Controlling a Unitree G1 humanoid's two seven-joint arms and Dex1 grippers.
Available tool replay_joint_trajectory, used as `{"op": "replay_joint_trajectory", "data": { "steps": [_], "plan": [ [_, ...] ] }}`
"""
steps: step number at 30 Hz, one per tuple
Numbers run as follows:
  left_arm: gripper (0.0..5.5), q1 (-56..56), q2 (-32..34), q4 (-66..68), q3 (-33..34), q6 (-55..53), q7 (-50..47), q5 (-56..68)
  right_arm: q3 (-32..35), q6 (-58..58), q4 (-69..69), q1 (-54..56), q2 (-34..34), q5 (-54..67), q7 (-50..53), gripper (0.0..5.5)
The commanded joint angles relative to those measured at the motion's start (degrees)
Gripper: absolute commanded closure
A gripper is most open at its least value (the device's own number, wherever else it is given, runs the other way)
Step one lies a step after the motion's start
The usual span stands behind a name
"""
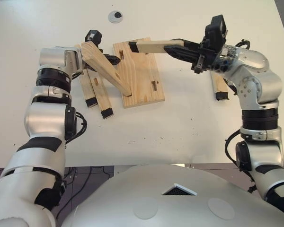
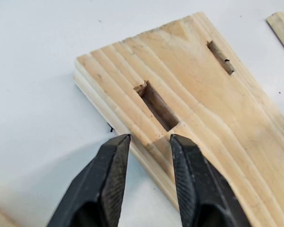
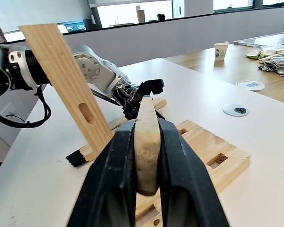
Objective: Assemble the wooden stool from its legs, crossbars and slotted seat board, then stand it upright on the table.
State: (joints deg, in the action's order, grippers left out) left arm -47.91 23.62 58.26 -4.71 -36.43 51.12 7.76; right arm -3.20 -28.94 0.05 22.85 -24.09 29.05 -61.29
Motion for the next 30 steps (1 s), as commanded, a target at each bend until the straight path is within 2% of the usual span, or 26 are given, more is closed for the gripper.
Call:
{"op": "replay_joint_trajectory", "data": {
  "steps": [1,10,20,30],
  "plan": [
    [4.00,-1.77,-1.04,4.72,-1.50,2.78,0.92,-2.76,-1.48,-2.81,0.85,1.64,-3.19,1.85,-5.53,5.09],
    [4.00,-3.65,-3.64,8.78,-1.76,6.01,2.24,-5.06,-4.12,-2.74,12.48,9.55,-0.06,0.51,-12.30,5.09],
    [4.00,-4.32,-4.95,9.53,-1.67,6.71,2.88,-6.50,-4.85,-5.61,9.73,7.86,-0.44,2.48,-15.11,5.09],
    [4.00,-4.05,-4.91,9.68,-1.88,6.84,3.53,-7.20,-3.99,-4.36,8.20,5.41,0.00,2.73,-13.54,5.09]
  ]
}}
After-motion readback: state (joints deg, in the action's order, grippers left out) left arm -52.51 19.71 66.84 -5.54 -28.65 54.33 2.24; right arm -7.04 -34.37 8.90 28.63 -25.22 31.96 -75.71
